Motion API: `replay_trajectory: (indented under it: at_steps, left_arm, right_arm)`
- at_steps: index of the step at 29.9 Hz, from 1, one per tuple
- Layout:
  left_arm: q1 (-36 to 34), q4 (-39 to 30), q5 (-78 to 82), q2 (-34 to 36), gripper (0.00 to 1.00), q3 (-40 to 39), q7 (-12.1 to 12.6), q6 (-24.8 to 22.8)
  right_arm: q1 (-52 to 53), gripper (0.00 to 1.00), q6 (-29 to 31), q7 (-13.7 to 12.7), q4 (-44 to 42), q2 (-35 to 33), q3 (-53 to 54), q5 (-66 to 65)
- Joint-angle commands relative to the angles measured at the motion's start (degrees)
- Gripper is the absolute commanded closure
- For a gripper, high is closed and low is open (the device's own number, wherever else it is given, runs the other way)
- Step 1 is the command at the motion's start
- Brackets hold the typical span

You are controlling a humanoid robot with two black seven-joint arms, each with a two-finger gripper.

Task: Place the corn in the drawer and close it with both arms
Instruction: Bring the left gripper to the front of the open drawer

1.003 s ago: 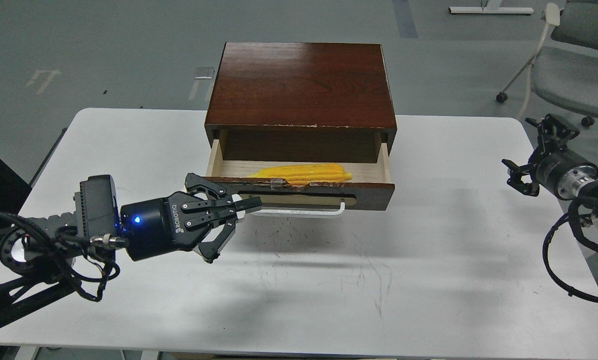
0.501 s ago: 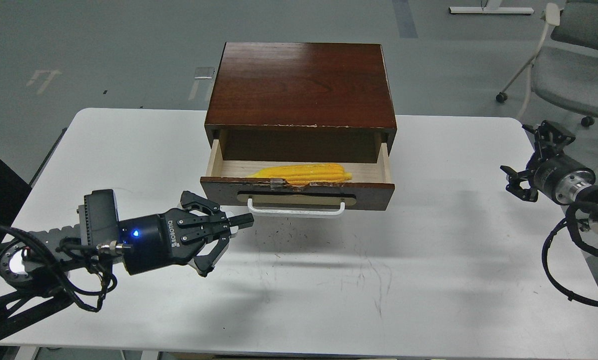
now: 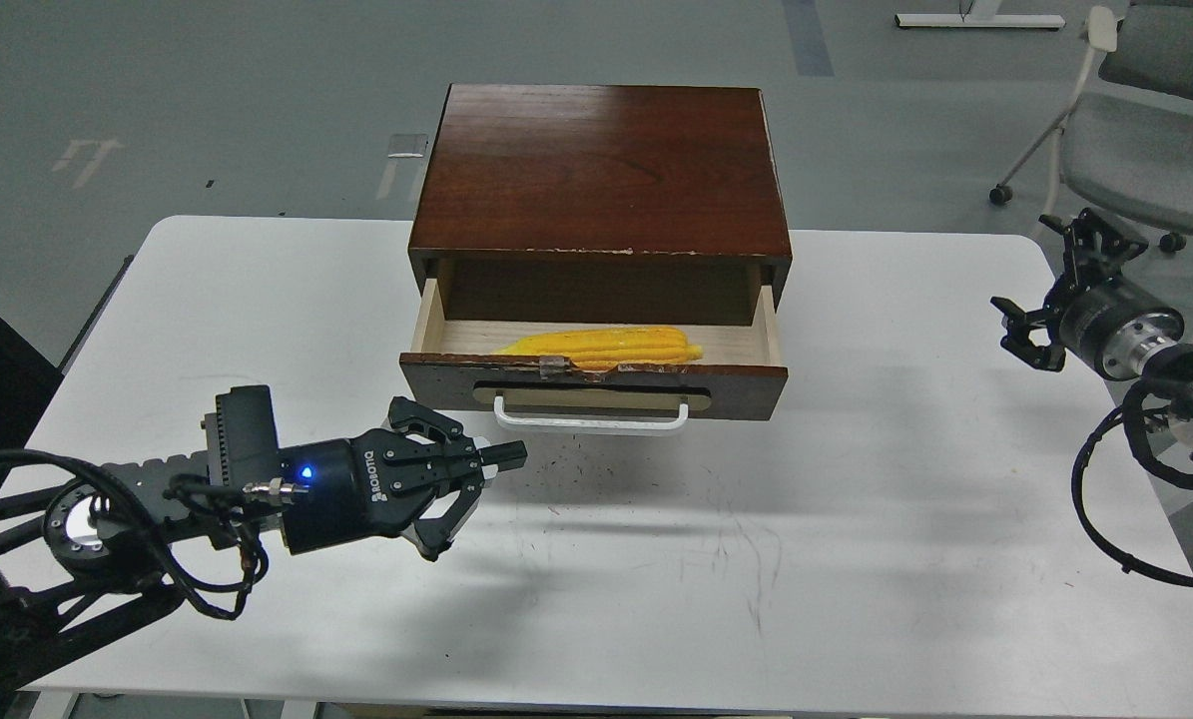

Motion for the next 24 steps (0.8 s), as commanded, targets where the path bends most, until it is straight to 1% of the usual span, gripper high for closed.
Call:
replay_trajectory:
  at_steps: [1,3,6,13,20,24]
  left_arm:
    - [-0.1,0.5,0.0,-1.1,1.0,0.1,0.0,-0.1]
    - [-0.1,0.9,0.0,-1.3,1.0,0.1,0.0,-0.2]
    - [-0.2,2.0,0.0,-2.0,1.0,0.0,0.0,-0.2]
    - [-0.5,4.7,0.0,-3.4,1.0,-0.1,0.0,-0.3]
    - [-2.7,8.9,0.0,-5.8,1.0,0.0,0.0,-0.3]
    - [-3.8,9.7,0.0,-6.7,1.0,0.0,0.0,-0.3]
  right_arm:
    - [2.0,0.0,4.7,3.6,0.1,0.2,0.0,-0.3]
    - [2.7,0.0,5.7,4.7,0.0,1.0,-0.1,-1.3]
    - [3.2,0.0,5.7,5.7,0.0,1.9,-0.1,-3.8]
    - [3.5,0.0,5.5,5.8,-0.5,3.4,-0.3,-6.3]
    - [3.1,0.0,5.5,5.8,-0.6,3.3,-0.9,-6.4]
    - [2.8,0.0,5.6,5.8,-0.5,3.3,-1.1,-6.4]
